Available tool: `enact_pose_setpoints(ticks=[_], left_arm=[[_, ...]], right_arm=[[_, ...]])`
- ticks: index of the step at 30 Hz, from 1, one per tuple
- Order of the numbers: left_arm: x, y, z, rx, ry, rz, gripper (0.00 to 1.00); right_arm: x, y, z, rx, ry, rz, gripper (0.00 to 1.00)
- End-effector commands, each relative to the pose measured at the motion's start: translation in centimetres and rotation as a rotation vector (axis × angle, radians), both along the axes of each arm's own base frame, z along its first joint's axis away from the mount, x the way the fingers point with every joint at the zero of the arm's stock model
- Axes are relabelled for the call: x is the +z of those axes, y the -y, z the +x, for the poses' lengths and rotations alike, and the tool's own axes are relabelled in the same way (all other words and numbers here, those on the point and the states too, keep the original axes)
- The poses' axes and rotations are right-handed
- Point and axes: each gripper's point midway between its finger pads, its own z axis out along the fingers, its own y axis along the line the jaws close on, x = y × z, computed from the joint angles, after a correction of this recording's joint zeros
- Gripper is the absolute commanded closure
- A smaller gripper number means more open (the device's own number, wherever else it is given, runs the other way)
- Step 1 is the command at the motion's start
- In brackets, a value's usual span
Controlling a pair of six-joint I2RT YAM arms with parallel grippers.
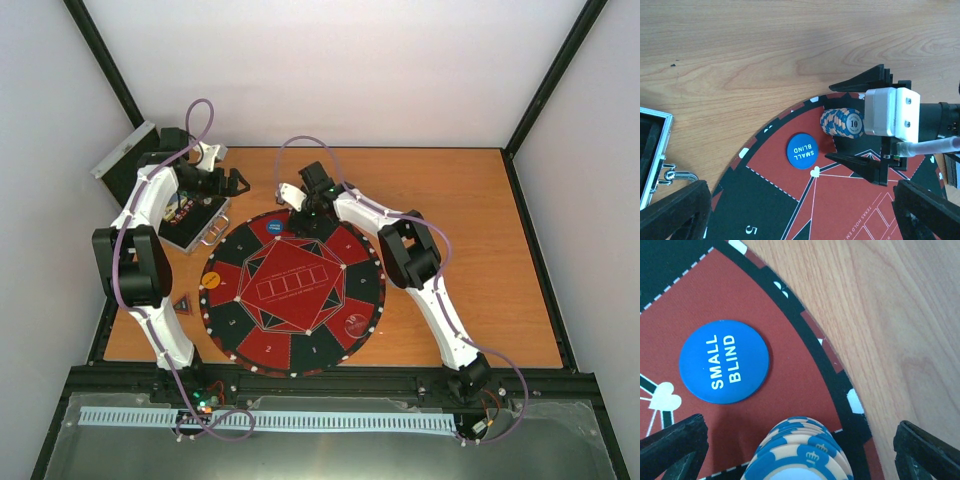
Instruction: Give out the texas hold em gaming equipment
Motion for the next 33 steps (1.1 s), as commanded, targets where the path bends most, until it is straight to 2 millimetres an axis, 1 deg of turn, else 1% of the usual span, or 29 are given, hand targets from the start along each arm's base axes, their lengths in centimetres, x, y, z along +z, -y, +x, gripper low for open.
enact_pose_setpoints(ticks=[1, 5, 9, 11, 12, 13, 15, 16, 17, 18, 20, 22, 23, 24, 25, 26, 28, 29, 30, 31, 33], left_arm=[[3.4, -0.4, 0.3, -0.005, 0.099, 0.033, 0.0], [3.7, -0.5, 0.3, -0.007, 0.11, 0.04, 0.0], [4.1, -0.8, 0.4, -0.003, 0.12, 0.064, 0.0], [4.6, -1.1, 0.6, 0.003, 0.131, 0.084, 0.0], [5.1, -1.5, 0.7, 0.009, 0.147, 0.095, 0.0], [5.7, -1.9, 0.8, 0.015, 0.164, 0.106, 0.0], [7.0, -3.1, 1.0, 0.034, 0.203, 0.13, 0.0], [7.4, -4.3, 1.1, 0.056, 0.217, 0.149, 0.0], [7.6, -5.5, 1.1, 0.08, 0.224, 0.169, 0.0], [7.6, -6.7, 1.1, 0.103, 0.225, 0.193, 0.0], [6.8, -9.4, 0.8, 0.15, 0.205, 0.249, 0.0], [5.7, -11.5, 0.3, 0.177, 0.173, 0.297, 0.0], [5.1, -12.4, 0.1, 0.184, 0.157, 0.321, 0.0], [4.5, -12.9, -0.1, 0.182, 0.144, 0.345, 0.0], [3.8, -13.4, -0.2, 0.178, 0.133, 0.369, 0.0], [3.2, -13.6, -0.3, 0.166, 0.125, 0.387, 0.0], [2.3, -14.0, 0.1, 0.159, 0.111, 0.406, 0.0], [2.0, -14.2, 0.4, 0.16, 0.104, 0.411, 0.0], [1.7, -14.3, 0.9, 0.159, 0.101, 0.415, 0.02], [1.6, -14.5, 1.3, 0.16, 0.101, 0.419, 0.04], [1.1, -15.1, 2.2, 0.162, 0.1, 0.442, 0.1]], right_arm=[[5.9, -0.7, 0.0, 0.017, 0.069, 0.073, 0.0], [9.1, -1.0, -0.3, 0.039, 0.106, 0.116, 0.0], [12.7, -1.6, -1.8, 0.105, 0.107, 0.187, 0.0], [15.7, -1.7, -2.8, 0.131, 0.11, 0.247, 0.0], [17.7, -1.8, -3.2, 0.145, 0.121, 0.285, 0.0], [19.6, -1.6, -3.6, 0.152, 0.133, 0.323, 0.0], [22.8, -0.5, -4.1, 0.142, 0.173, 0.386, 0.0], [24.2, 0.1, -4.2, 0.129, 0.209, 0.408, 0.0], [25.8, 1.1, -3.8, 0.089, 0.259, 0.424, 0.0], [26.8, 2.1, -3.6, 0.047, 0.296, 0.432, 0.0], [29.1, 4.9, -2.8, -0.069, 0.363, 0.458, 0.0], [31.3, 8.7, -1.6, -0.253, 0.387, 0.524, 0.0], [32.0, 10.5, -1.3, -0.32, 0.377, 0.566, 0.0], [32.6, 12.4, -1.3, -0.355, 0.363, 0.608, 0.0], [34.0, 13.9, -2.0, -0.357, 0.36, 0.669, 0.0], [33.9, 15.3, -2.4, -0.358, 0.34, 0.697, 0.0], [33.3, 17.5, -3.0, -0.373, 0.333, 0.71, 0.0], [32.2, 18.4, -3.1, -0.402, 0.329, 0.691, 0.0], [32.3, 19.1, -3.3, -0.416, 0.348, 0.677, 0.0], [31.4, 19.7, -3.5, -0.437, 0.354, 0.647, 0.0], [30.7, 20.6, -4.2, -0.457, 0.376, 0.607, 0.0]])
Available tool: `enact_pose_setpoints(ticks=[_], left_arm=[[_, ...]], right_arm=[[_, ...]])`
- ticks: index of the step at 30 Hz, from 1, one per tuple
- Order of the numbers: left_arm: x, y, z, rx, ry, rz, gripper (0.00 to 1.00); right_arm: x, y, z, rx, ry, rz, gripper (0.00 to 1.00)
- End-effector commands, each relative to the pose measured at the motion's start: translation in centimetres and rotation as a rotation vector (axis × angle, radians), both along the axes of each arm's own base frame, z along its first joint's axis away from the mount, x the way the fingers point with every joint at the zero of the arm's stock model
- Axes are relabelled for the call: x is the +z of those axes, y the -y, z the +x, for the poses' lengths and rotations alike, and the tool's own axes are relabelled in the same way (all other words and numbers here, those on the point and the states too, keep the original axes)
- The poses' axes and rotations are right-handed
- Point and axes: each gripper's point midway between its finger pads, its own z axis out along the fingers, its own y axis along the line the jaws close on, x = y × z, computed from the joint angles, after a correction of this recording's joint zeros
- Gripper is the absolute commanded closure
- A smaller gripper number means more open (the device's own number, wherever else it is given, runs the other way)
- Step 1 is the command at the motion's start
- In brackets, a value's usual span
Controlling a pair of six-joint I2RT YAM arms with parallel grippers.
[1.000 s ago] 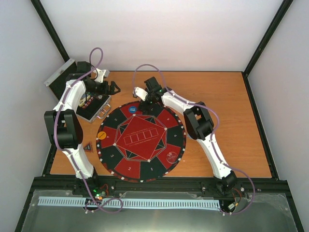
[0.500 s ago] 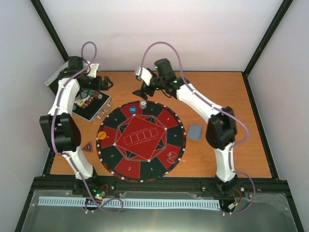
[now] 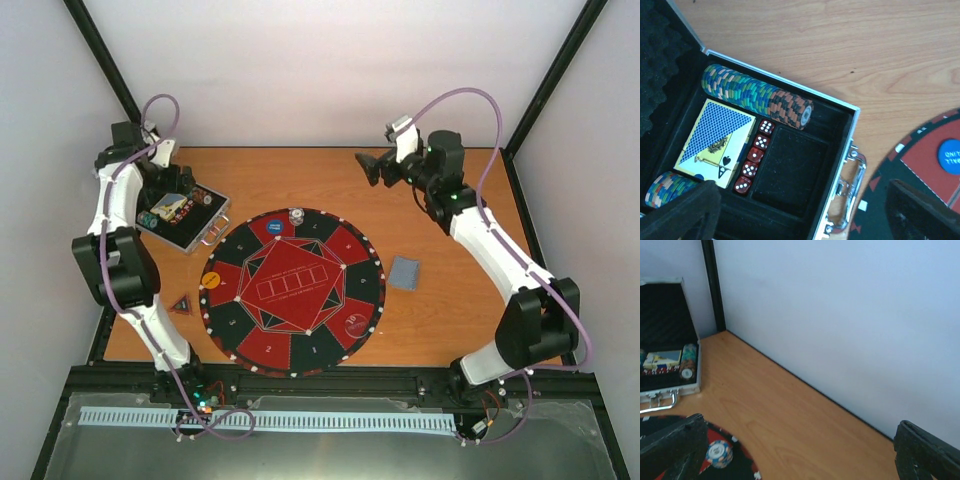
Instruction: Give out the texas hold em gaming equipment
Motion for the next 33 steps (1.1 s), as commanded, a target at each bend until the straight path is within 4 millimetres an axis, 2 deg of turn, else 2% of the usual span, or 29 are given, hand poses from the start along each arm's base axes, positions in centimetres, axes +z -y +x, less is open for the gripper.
enact_pose_setpoints(ticks=[1, 4, 7, 10, 14, 20, 24, 33], left_arm=[[-1.2, -1.4, 1.9, -0.018, -0.016, 0.09, 0.13], [-2.5, -1.6, 3.0, -0.042, -0.029, 0.119, 0.24], [-3.7, -1.3, 4.1, -0.071, -0.034, 0.145, 0.28], [-5.3, -1.1, 5.1, -0.09, -0.053, 0.188, 0.28], [-6.9, -1.2, 6.7, -0.096, -0.061, 0.222, 0.2], [-8.5, -0.8, 8.2, -0.12, -0.063, 0.214, 0.25], [-9.8, -0.4, 8.7, -0.134, -0.08, 0.211, 0.31], [-11.6, -0.1, 8.2, -0.148, -0.113, 0.195, 0.32]], right_arm=[[-0.7, 0.6, -1.7, -0.025, 0.019, -0.02, 0.0], [-1.3, 1.6, -2.7, -0.059, 0.039, -0.046, 0.0], [-1.8, 2.3, -3.3, -0.082, 0.046, -0.063, 0.0], [-2.6, 2.4, -3.3, -0.084, 0.03, -0.083, 0.0], [-3.2, 2.4, -3.0, -0.09, 0.011, -0.094, 0.0], [-3.4, 2.2, -2.8, -0.081, 0.005, -0.104, 0.0], [-3.6, 2.4, -2.6, -0.094, -0.003, -0.11, 0.0], [-3.9, 2.4, -2.2, -0.1, -0.014, -0.114, 0.0]])
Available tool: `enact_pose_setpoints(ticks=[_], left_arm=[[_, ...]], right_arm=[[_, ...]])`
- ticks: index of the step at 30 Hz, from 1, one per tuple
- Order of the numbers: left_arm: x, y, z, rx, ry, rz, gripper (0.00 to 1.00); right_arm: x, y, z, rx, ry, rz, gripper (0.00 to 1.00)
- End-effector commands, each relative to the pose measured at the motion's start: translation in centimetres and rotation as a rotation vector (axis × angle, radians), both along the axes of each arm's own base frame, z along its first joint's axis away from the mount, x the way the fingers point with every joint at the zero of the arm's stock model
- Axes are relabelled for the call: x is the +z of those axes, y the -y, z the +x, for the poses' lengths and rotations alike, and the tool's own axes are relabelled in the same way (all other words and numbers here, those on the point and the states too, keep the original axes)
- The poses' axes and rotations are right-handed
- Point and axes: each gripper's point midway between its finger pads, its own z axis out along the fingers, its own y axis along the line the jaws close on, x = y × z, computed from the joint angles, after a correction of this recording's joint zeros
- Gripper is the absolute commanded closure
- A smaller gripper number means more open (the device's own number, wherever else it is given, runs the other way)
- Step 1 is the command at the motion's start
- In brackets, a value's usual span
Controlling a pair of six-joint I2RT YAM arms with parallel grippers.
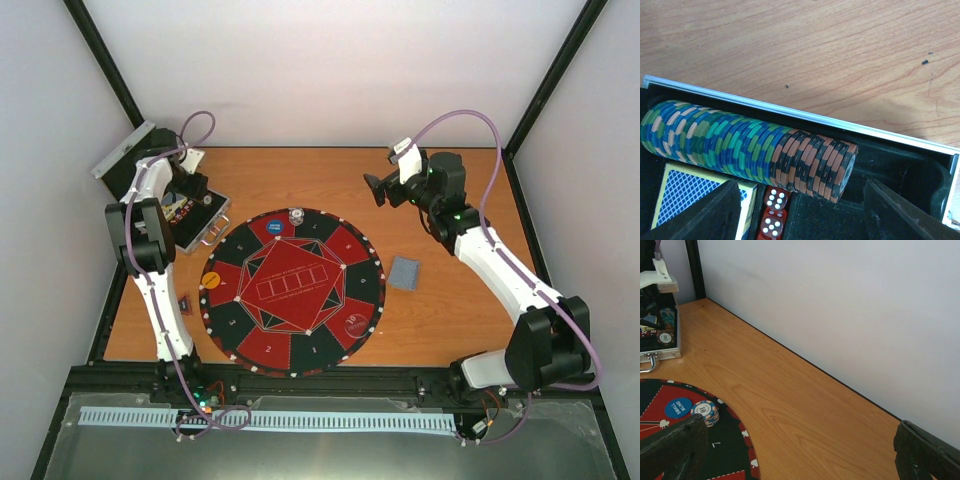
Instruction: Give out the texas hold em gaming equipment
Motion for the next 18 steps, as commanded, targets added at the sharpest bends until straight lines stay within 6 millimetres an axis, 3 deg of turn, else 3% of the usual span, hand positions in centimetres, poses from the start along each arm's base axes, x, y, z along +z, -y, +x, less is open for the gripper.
enact_pose_setpoints(ticks=[1, 9, 18], left_arm=[[-0.1, 0.2, 0.8, -0.023, 0.02, -0.001, 0.32], [-1.0, 0.9, 0.8, -0.038, 0.009, -0.039, 0.39], [-2.6, 1.0, 0.5, -0.043, -0.022, -0.043, 0.39]], right_arm=[[0.5, -0.1, 0.7, -0.006, 0.011, -0.004, 0.0], [0.4, 0.0, 0.6, -0.008, 0.005, -0.014, 0.0], [0.6, 0.0, 0.6, -0.01, 0.012, -0.02, 0.0]])
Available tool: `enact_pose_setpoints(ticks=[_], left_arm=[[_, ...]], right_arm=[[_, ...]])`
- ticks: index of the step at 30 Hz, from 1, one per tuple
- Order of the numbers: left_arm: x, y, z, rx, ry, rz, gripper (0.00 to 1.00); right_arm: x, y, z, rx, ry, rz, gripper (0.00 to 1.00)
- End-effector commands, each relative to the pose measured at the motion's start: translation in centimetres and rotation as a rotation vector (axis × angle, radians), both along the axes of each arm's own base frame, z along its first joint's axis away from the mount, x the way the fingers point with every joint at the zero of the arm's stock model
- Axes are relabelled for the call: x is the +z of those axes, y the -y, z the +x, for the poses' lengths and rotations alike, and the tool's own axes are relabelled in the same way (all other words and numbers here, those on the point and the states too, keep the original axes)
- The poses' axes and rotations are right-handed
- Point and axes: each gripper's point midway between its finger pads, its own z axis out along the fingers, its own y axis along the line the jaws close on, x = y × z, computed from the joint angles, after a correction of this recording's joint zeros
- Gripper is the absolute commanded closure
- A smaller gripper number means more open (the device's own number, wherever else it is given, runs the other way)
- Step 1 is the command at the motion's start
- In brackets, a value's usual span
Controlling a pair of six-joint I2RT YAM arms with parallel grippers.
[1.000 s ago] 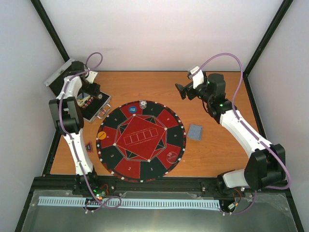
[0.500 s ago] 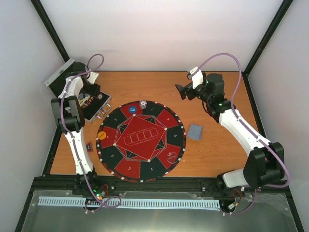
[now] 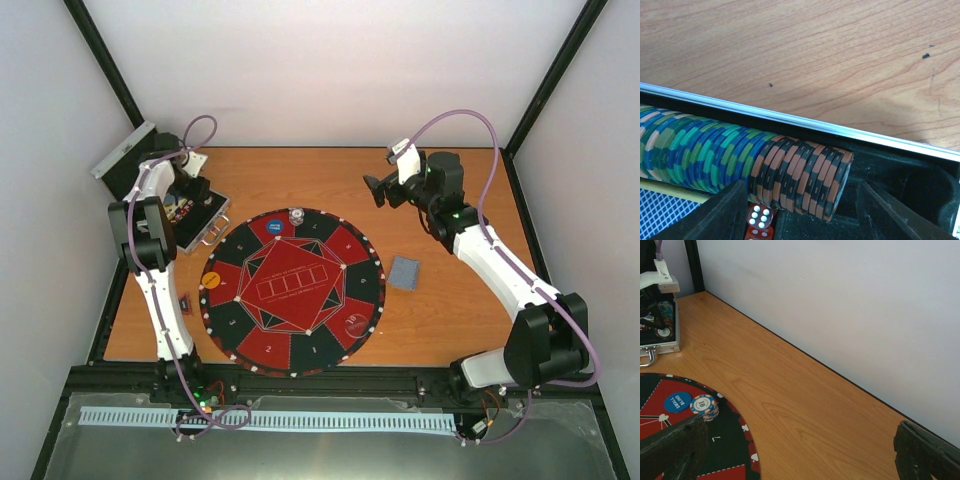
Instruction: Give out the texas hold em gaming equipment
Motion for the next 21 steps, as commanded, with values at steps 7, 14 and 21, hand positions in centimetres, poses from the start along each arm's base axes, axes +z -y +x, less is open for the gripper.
enact_pose_setpoints(ticks=[7, 14, 21], left_arm=[[-1.5, 1.5, -0.7, -0.057, -0.024, -0.051, 0.39], [-1.2, 2.7, -1.9, -0.104, -0.013, -0.058, 0.4], [-0.7, 2.9, -1.7, -0.118, 0.014, -0.042, 0.39]], right_arm=[[1.1, 0.1, 0.5, -0.012, 0.033, -0.017, 0.0], [1.0, 0.2, 0.5, -0.013, 0.029, -0.02, 0.0], [1.0, 0.1, 0.6, -0.009, 0.03, -0.019, 0.0]])
